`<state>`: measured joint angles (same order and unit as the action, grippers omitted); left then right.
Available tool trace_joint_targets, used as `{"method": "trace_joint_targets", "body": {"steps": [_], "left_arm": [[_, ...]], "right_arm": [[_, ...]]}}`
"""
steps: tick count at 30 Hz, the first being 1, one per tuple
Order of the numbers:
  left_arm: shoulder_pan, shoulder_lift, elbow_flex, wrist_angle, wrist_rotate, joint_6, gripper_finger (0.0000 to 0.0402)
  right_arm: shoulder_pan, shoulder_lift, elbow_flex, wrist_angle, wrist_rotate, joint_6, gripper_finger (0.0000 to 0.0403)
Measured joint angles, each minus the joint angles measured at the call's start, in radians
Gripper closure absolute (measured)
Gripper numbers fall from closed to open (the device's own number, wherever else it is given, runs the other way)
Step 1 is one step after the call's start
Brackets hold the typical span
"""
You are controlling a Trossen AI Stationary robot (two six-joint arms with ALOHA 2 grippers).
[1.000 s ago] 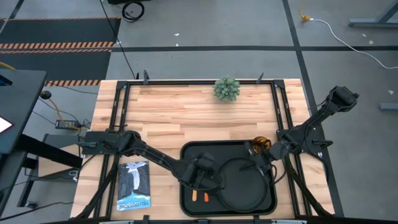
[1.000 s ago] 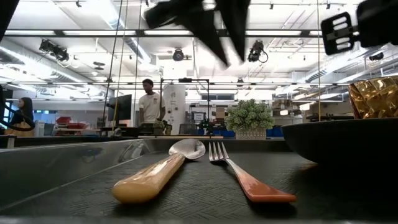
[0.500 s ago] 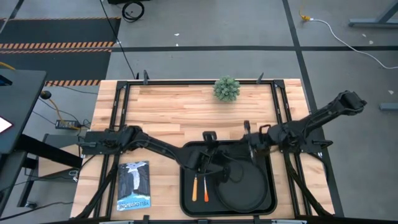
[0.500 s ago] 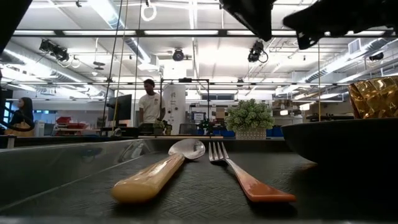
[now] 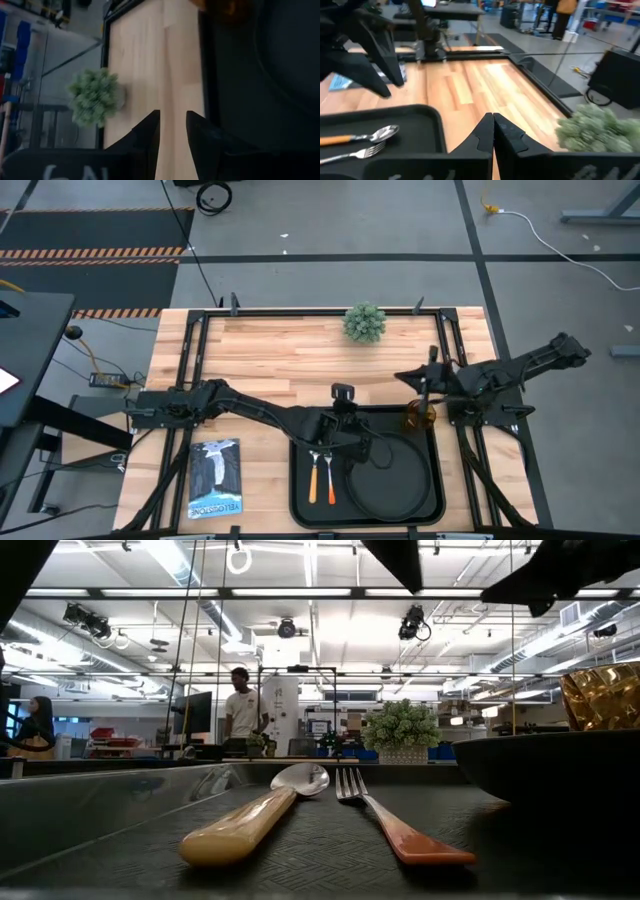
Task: Pick and place plate/cup/fork/spoon on tray
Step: Return to Home Position
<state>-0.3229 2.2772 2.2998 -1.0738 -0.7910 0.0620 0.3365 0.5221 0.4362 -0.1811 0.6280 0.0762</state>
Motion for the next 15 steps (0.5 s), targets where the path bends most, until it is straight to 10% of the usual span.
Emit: {"method": "trace_joint_targets", "body": {"steps": [7,15], "left_arm": [[0.008,-0.055,0.017,-0.199,0.028,-0.048,0.0299],[0.027,-0.078,-0.015,-0.138,0.178,-0.034,0.0311]], "right_arm": [[0.015,-0.123,-0.021,-0.03,0.003,-0.063,0.0394],[0.014,-0.178,-0.259,0.422,-0.062,-0.188,0.0394]]}}
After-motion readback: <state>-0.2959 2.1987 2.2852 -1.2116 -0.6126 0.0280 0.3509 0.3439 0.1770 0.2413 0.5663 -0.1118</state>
